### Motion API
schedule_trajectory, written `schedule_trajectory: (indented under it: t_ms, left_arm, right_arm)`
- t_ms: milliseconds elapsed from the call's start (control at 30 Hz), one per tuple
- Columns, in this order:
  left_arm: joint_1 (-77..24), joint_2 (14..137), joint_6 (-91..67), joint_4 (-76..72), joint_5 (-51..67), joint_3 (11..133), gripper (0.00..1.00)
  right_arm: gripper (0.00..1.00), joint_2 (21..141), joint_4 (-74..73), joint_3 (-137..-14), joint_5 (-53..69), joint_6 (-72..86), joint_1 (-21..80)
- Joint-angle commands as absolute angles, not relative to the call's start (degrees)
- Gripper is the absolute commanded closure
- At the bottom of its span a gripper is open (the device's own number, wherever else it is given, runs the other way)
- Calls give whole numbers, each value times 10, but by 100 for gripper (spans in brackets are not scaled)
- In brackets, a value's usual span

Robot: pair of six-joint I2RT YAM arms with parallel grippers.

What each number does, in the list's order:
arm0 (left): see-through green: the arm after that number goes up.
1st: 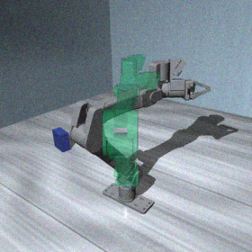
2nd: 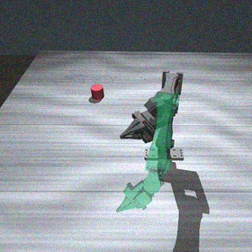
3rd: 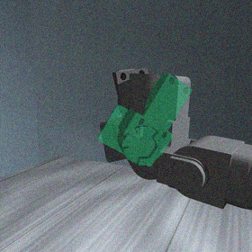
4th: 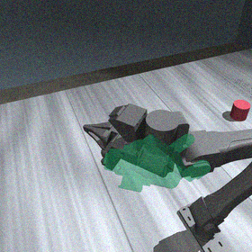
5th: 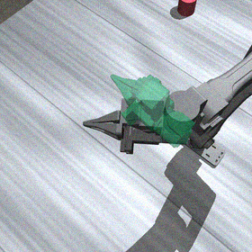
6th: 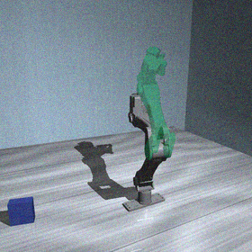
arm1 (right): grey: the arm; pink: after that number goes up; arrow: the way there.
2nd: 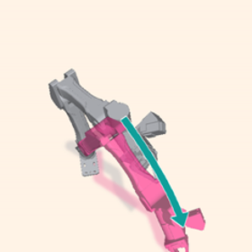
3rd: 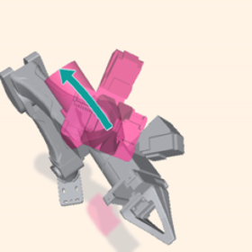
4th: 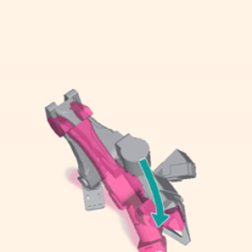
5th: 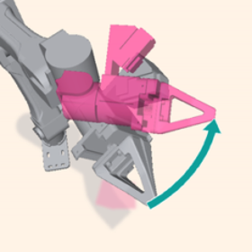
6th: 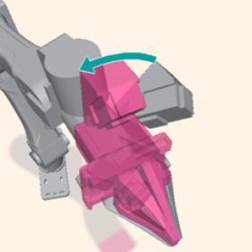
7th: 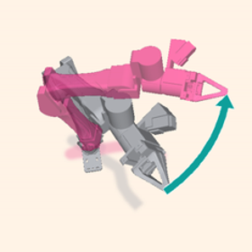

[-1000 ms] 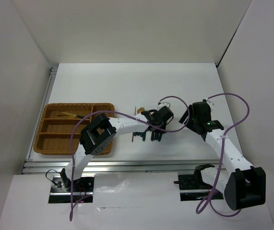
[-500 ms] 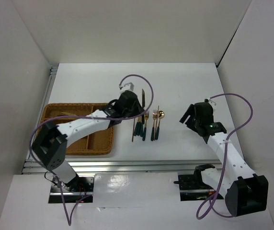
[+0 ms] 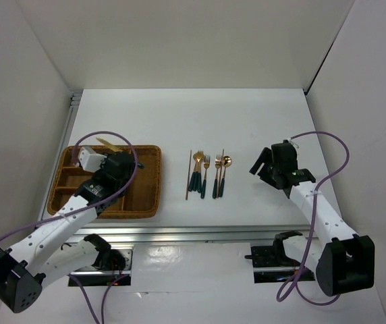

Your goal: Sort the eating utensils into containers

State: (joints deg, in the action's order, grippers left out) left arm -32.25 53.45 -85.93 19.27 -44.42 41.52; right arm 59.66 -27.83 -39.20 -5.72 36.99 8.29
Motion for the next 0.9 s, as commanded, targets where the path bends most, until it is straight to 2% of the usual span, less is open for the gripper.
schedule_trajectory:
  t_ms: [0, 267, 533, 867]
  left_arm:
    - [-287, 526, -967, 295, -514, 430, 74]
    - [-194, 587, -1003, 308, -509, 446, 74]
    - [-98, 654, -962, 229, -441, 452, 74]
    - [-48, 761, -963, 214, -406, 512, 74]
  right_arm:
    - [22, 605, -241, -399, -40, 367, 79]
    - [22, 610, -236, -399, -34, 367, 79]
    - [22, 617, -225, -399, -29, 361, 79]
    - [22, 633, -204, -399, -29, 361, 79]
